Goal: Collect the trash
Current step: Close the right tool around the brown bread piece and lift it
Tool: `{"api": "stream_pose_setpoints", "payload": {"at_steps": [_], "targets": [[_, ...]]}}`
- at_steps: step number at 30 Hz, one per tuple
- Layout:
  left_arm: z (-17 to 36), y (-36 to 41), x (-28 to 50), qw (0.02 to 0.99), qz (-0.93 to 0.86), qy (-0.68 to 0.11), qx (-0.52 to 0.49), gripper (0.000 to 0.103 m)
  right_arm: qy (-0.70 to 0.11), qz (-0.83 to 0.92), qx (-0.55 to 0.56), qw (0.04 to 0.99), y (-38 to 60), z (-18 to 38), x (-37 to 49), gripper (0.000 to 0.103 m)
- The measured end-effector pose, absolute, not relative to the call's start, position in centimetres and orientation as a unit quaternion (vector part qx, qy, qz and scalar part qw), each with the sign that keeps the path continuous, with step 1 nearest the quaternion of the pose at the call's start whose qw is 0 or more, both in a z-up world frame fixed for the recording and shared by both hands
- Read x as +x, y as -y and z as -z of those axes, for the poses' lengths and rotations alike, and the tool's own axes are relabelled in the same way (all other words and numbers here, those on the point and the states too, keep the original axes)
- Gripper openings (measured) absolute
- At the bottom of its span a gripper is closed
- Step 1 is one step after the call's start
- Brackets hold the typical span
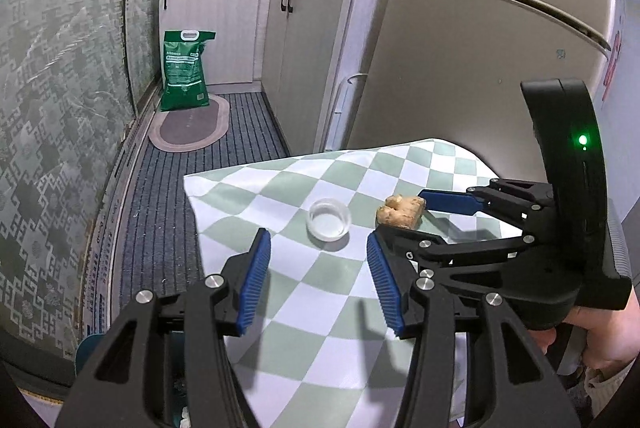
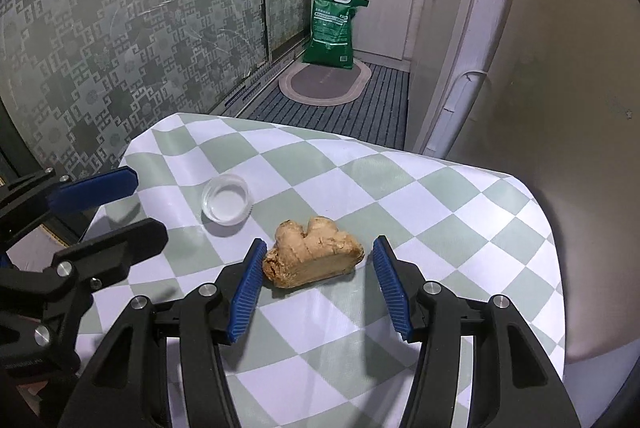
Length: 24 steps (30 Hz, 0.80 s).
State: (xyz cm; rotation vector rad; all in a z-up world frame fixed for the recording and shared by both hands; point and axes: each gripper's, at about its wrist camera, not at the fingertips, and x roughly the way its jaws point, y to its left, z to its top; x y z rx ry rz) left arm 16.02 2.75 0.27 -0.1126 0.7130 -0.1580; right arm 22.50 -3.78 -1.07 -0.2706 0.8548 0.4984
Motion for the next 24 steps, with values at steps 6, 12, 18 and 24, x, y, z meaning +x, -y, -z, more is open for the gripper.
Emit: {"api": "stream_pose_setpoints", "payload": {"at_steps": [6,12,18,24], "targets": [[0.0,-1.6,17.0,0.930,0.072,-0.356,-0.050,0.053,-0.401,-0.245,-0.116,0.875,5.0,0.8,22.6,0.047],[0.9,-0.4,18.2,0.923,0.049,-0.380,-0.037,0.053,-0.384,-0.248,-0.071,0.886,8.2,-1.3,22.3,0.047],[1.3,0.3,19.1,0.915,0.034,-0.401,-0.027,0.053,-0.371,-0.248,-0.036,0.894,11.0,-3.0,21.6,0.047],[1.6,1.0,20.4,0.906,0.021,-0.422,-0.019,0.051,-0.360,-0.248,-0.024,0.899,12.6,-3.9,20.8,0.047]]}}
